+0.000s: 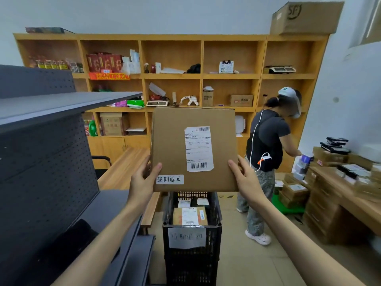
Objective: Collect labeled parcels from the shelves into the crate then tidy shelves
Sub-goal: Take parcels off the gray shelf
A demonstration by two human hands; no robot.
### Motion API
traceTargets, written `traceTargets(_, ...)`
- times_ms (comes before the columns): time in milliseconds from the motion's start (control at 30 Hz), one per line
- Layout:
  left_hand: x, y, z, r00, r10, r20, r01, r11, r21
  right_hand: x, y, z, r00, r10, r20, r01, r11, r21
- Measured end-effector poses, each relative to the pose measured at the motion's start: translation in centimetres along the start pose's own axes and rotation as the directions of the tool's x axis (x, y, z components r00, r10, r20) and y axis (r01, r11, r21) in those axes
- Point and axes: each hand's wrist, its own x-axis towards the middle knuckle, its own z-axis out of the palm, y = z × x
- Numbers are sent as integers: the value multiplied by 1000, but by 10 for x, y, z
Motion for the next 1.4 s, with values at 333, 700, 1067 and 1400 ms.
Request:
traceTargets(333,72,-82,20,993,-116,15,116,993,0,69,67,28,995,98,-35,-98,995,5)
traceTargets(700,197,-172,71,977,-214,-19,215,974,76,199,167,45,982,186,2,-186,980,75)
traceTargets(1067,295,-254,141,941,-337,-43,340,935,100,318,270,45,960,280,10,-279,956,91)
traceTargets(1400,333,-327,160,878,-474,-64,478,860,180,350,350,62,881,466,79,-470,881,48)
